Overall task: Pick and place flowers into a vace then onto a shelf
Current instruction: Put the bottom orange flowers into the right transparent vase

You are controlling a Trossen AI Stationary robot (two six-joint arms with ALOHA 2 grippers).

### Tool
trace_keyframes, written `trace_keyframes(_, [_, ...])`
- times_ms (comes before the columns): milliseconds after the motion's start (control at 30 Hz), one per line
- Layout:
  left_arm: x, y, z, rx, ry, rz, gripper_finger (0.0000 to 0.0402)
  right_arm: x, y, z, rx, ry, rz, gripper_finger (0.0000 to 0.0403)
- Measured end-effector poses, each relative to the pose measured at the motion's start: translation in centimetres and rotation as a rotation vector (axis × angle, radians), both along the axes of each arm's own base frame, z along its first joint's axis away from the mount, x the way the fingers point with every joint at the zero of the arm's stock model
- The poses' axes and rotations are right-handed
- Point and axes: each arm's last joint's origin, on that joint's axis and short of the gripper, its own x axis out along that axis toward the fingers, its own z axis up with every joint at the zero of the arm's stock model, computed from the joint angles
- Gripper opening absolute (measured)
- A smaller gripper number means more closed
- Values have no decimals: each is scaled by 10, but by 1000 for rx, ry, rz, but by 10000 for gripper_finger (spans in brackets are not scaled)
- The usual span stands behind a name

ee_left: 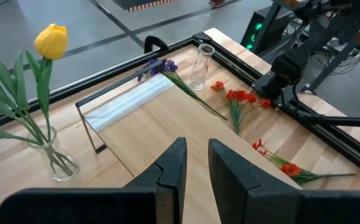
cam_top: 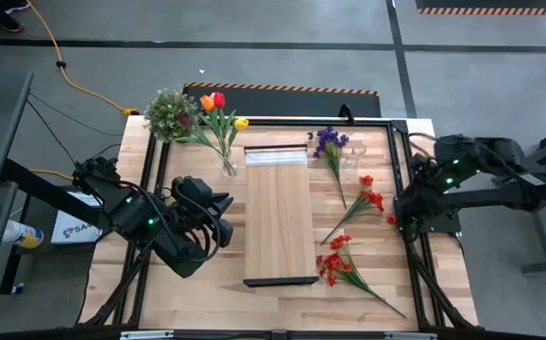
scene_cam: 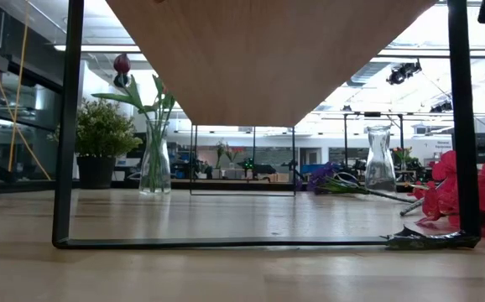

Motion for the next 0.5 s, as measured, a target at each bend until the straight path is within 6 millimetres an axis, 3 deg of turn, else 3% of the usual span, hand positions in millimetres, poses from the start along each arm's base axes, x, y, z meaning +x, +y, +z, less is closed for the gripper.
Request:
trace_keyframes(133, [0,0,0,0,0,0,101,17,5,-28,90,74,64,268])
trace_keyframes(300, [0,0,0,-6,4,-3,101,41,19,-61,156,45,177,268])
trace_keyframes(500, [0,-1,-1,-19,13,-10,101,46,43,-101,216,157,257,268])
